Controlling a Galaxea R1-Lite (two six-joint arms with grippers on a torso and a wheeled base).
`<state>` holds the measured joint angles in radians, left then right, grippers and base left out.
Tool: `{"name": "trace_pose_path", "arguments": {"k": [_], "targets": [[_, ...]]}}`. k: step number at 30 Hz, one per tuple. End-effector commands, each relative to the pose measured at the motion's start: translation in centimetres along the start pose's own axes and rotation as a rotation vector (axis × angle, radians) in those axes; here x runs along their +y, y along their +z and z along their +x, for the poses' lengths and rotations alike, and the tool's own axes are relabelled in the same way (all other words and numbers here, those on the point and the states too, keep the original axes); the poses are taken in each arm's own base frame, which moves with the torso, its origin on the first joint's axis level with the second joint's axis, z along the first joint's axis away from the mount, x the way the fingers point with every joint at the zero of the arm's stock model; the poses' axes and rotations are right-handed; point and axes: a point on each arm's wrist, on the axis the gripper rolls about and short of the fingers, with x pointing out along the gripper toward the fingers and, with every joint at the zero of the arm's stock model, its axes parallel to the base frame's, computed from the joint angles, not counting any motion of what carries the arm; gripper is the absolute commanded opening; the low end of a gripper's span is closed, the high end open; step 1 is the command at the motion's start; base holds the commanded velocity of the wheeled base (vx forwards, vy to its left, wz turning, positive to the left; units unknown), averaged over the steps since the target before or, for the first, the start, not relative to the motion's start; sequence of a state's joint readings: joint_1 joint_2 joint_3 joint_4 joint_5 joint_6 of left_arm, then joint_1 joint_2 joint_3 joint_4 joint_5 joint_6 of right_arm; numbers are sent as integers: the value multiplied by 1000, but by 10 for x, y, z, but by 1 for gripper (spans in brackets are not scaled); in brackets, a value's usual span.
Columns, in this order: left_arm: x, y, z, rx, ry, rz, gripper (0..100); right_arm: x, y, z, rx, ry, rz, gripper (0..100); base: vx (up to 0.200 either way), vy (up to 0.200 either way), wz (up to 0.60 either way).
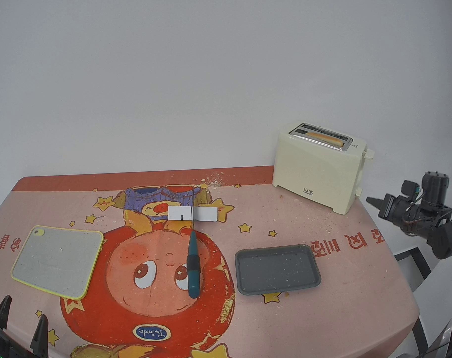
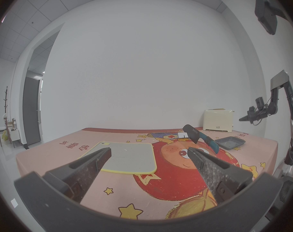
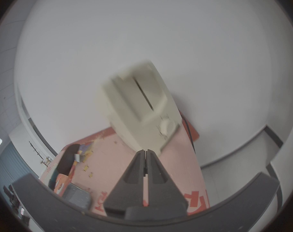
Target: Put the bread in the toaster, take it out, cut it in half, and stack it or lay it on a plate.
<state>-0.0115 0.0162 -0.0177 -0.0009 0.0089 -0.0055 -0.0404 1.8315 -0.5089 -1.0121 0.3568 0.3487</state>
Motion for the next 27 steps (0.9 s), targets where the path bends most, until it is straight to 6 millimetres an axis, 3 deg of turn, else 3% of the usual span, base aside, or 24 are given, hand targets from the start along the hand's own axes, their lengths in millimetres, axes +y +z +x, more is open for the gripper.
{"name": "trace_pose_path", "arguments": {"k": [1, 11, 19, 21, 27], "targets": [[0, -5, 1, 12, 3, 0, 100, 17, 49, -43, -245, 7, -224, 0, 0, 0, 0], [0, -5, 1, 12, 1, 0, 100, 15, 81, -7, -227, 14, -231, 0, 0, 0, 0], [0, -5, 1, 12, 1, 0, 100, 19, 85, 29, -169, 41, -245, 0, 0, 0, 0], [0, -5, 1, 12, 1, -2, 100, 14, 84, 44, -158, 39, -265, 0, 0, 0, 0], [0, -5, 1, 12, 3, -2, 100, 0, 78, 61, -137, 6, -254, 0, 0, 0, 0]]}}
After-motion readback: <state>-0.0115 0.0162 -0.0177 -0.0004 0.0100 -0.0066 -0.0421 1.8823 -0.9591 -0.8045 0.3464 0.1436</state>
